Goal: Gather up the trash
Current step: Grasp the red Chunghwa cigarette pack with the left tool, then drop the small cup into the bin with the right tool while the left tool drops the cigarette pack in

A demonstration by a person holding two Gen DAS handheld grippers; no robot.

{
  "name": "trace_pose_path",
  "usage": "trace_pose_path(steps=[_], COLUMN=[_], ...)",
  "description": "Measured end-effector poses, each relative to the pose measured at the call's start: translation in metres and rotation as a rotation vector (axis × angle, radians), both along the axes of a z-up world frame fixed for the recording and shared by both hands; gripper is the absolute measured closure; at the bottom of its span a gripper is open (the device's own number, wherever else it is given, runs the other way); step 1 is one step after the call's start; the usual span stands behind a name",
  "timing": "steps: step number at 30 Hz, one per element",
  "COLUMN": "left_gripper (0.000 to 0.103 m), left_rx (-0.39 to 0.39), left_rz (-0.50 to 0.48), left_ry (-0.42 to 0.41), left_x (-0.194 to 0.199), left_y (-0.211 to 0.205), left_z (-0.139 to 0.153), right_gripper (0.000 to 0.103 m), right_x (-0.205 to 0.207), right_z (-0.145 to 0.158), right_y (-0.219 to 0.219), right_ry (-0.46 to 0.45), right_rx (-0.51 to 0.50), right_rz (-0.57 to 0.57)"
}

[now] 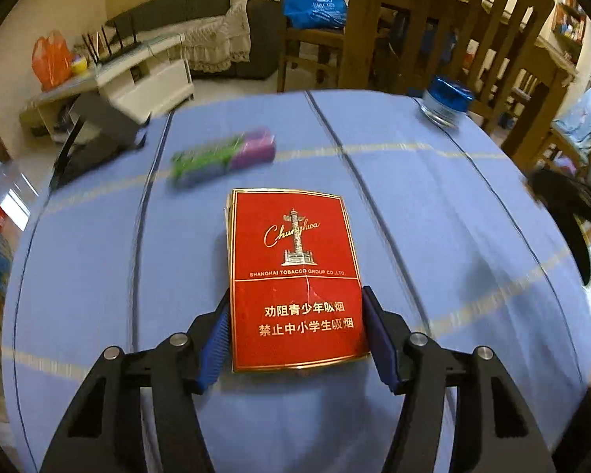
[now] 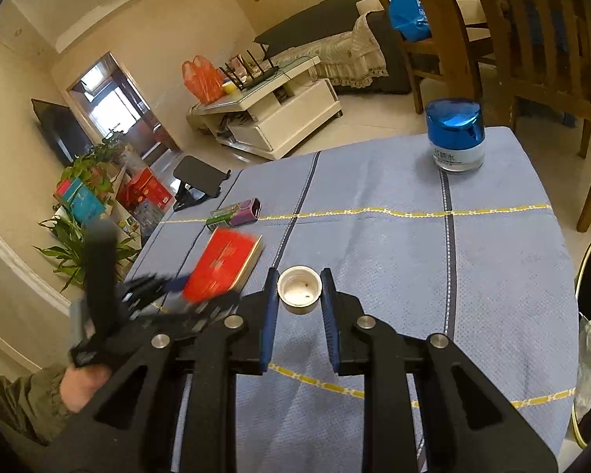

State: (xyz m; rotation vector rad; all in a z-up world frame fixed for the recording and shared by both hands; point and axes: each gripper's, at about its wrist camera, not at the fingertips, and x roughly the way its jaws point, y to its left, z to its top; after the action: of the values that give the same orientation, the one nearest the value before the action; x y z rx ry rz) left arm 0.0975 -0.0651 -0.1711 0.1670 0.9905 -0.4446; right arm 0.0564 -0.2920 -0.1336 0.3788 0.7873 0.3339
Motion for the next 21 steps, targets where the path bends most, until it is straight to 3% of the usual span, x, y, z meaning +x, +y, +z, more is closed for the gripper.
trace_pose_path(steps=[5,7,11,13,16,18,21], left_gripper=[0.043,0.043,0.043,0.043,0.044,0.044,0.044], left_rx=[-0.037,-0.083,-0.100,-0.109,-0.063,-0.013,-0.001], left_rz=[0.012,0.025,0.087,0.101,0.143,0.176,0.173], left_ry=[0.124,0.130,0.039,0.042,-0.002,-0.078,-0.145], left_x=[-0.006,0.000,0.008,0.007,-0.002,-0.010,-0.018], left_y=[0.039,0.051,0.067,0.065,0.056,0.049,0.039], left_z=[0.010,0.022,0.051,0.050,0.043,0.044,0.053], right_gripper=[0.082,0.082,0.082,0.082,0.082,0.082,0.082], right_x=[0.000,0.001,0.000,0.001,0.002,0.001,0.000], right_z=[0.000,0.000,0.000,-0.001,-0.003,-0.003,-0.003], right_y=[0.006,0.007,0.007,0.004,0.001,0.000,-0.003], right_ry=[-0.002,-0.001,-0.004,0.000,0.003,0.000,-0.004], right_rx=[-0.001,0.000,-0.003,-0.003,-0.004,-0.012,-0.015], right_rz=[0.010,0.012,0.008,0.004,-0.005,-0.011,-0.018])
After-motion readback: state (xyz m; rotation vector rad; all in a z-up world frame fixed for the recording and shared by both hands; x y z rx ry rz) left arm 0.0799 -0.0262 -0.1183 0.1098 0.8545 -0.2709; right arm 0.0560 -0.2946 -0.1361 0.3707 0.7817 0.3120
